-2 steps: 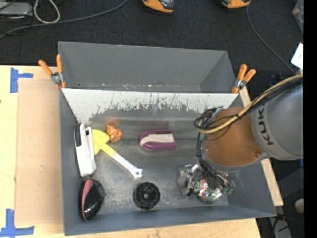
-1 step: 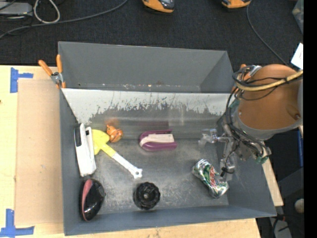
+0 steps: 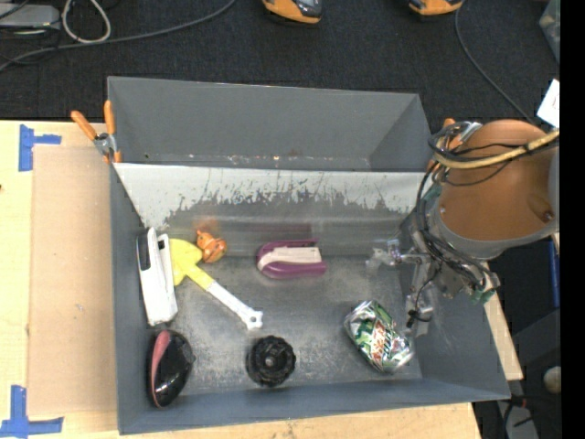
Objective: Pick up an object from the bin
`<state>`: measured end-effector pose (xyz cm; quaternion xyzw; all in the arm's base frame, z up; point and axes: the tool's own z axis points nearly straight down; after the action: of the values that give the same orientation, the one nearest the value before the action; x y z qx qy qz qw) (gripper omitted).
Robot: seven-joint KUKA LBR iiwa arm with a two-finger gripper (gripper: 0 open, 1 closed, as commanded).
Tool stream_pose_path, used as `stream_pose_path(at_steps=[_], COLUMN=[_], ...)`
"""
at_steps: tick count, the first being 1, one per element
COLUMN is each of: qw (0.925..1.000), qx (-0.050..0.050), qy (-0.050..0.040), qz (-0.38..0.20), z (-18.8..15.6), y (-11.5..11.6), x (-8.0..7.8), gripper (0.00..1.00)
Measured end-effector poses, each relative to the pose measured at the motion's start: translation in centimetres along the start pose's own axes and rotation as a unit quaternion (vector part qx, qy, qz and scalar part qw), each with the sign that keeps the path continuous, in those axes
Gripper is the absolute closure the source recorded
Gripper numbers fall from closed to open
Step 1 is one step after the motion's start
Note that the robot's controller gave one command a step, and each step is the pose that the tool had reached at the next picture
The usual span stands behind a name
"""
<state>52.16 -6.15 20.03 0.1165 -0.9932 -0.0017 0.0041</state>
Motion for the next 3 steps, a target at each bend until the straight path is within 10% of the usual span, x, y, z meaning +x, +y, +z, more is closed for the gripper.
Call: stream_pose_path(at_steps=[1, 2, 3], qw=[1.0000, 0.9999, 0.9983], qx=[-0.002, 0.001, 0.000], qy=[0.0026, -0.0007, -0.0028], qz=[0.006, 0.016, 0.058], z=[3.4, 5.1, 8.1], y=[5.7, 5.8, 4.9], x=[1.3, 2.4, -0.3], gripper=[0.00, 0.00, 0.00])
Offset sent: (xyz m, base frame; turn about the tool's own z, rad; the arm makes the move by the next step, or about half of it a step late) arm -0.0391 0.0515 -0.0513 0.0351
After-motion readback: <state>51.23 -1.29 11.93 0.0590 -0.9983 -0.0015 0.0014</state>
